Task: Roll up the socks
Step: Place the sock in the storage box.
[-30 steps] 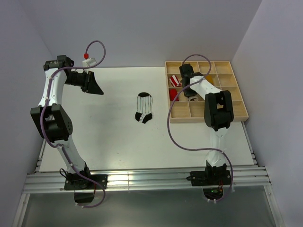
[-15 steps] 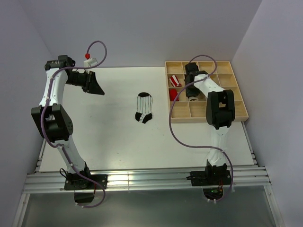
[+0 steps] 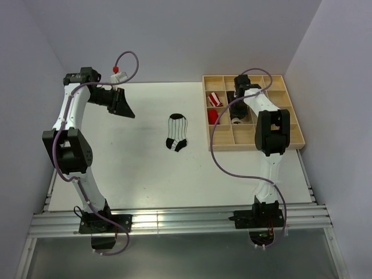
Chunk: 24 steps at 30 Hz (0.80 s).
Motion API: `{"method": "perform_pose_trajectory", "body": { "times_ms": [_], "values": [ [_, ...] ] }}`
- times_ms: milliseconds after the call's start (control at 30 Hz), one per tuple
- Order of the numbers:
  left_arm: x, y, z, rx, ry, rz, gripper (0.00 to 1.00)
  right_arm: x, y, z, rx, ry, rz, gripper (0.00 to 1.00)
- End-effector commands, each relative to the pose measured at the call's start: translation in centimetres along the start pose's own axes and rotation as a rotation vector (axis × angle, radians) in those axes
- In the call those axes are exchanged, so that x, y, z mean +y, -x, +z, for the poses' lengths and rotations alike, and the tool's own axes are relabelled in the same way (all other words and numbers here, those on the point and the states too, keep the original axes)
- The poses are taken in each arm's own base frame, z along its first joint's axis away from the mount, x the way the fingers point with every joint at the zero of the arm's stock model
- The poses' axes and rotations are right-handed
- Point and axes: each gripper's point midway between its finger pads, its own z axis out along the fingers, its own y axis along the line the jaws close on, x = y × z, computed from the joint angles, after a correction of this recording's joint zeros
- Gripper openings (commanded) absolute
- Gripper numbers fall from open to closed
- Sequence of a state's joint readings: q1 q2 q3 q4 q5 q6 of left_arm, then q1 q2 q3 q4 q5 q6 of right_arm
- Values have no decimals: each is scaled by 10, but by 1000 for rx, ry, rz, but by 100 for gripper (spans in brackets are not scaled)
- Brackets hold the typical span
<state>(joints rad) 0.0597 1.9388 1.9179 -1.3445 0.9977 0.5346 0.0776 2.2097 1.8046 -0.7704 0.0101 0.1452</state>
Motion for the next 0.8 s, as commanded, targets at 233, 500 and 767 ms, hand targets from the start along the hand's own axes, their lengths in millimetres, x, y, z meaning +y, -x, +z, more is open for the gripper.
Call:
{"method": "perform_pose_trajectory", "body": {
  "times_ms": [233, 500, 767],
  "values": [
    [-41, 17, 5, 3, 15, 65, 27, 10, -30, 12, 136, 28, 7, 34],
    [-43, 21, 7, 3, 15, 75, 27, 13, -25, -1, 83, 43, 21, 48],
    [-41, 23, 15, 14, 9, 73, 27, 13, -13, -22, 43, 45, 19, 50]
  ]
}}
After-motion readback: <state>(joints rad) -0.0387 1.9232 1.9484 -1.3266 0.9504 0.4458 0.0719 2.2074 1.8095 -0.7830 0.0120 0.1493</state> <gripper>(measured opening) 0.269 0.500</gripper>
